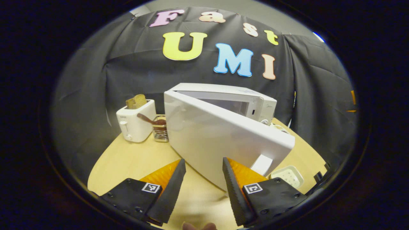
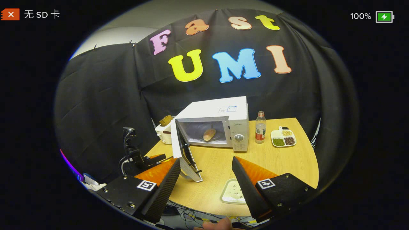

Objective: Open the microwave oven with the left hand, put the food in, and close the microwave oven.

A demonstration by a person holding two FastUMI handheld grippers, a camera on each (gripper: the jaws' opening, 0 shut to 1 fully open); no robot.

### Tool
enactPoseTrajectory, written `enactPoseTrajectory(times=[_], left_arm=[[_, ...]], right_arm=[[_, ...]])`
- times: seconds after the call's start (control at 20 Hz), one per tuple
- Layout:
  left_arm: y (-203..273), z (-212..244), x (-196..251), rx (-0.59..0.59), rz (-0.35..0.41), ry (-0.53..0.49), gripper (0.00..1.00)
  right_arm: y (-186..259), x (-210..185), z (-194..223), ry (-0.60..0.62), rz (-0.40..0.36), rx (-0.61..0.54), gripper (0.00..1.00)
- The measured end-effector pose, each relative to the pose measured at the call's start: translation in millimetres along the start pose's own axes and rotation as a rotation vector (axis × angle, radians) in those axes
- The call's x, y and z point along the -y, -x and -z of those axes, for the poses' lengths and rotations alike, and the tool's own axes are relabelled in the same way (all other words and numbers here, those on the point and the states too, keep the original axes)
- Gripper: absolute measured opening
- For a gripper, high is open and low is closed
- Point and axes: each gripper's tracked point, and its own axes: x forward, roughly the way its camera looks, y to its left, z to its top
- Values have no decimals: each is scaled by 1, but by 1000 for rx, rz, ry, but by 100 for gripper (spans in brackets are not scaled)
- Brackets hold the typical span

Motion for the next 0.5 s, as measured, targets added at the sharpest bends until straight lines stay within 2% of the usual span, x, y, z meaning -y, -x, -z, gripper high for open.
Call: enactPoseTrajectory(times=[0.1,0.15,0.2,0.25,0.3,0.4,0.45,0.5], left_arm=[[-21,-9,16,3,0,-14,80],[-31,-14,24,5,0,-18,85],[-42,-18,32,7,2,-18,74],[-51,-21,39,8,4,-17,85],[-61,-25,47,12,7,-13,85],[-81,-34,58,24,5,-11,75],[-92,-38,64,29,6,-11,85],[-103,-42,70,31,10,-11,80]], right_arm=[[-3,17,-1,-1,-5,-12,99],[-5,26,-3,3,-2,-14,99],[-7,36,-5,4,2,-17,99],[-9,43,-6,-5,3,-22,99],[-11,49,-6,-15,2,-26,99],[-12,62,-6,-16,6,-38,99],[-13,68,-7,-12,9,-41,99],[-14,74,-5,-12,12,-49,99]])
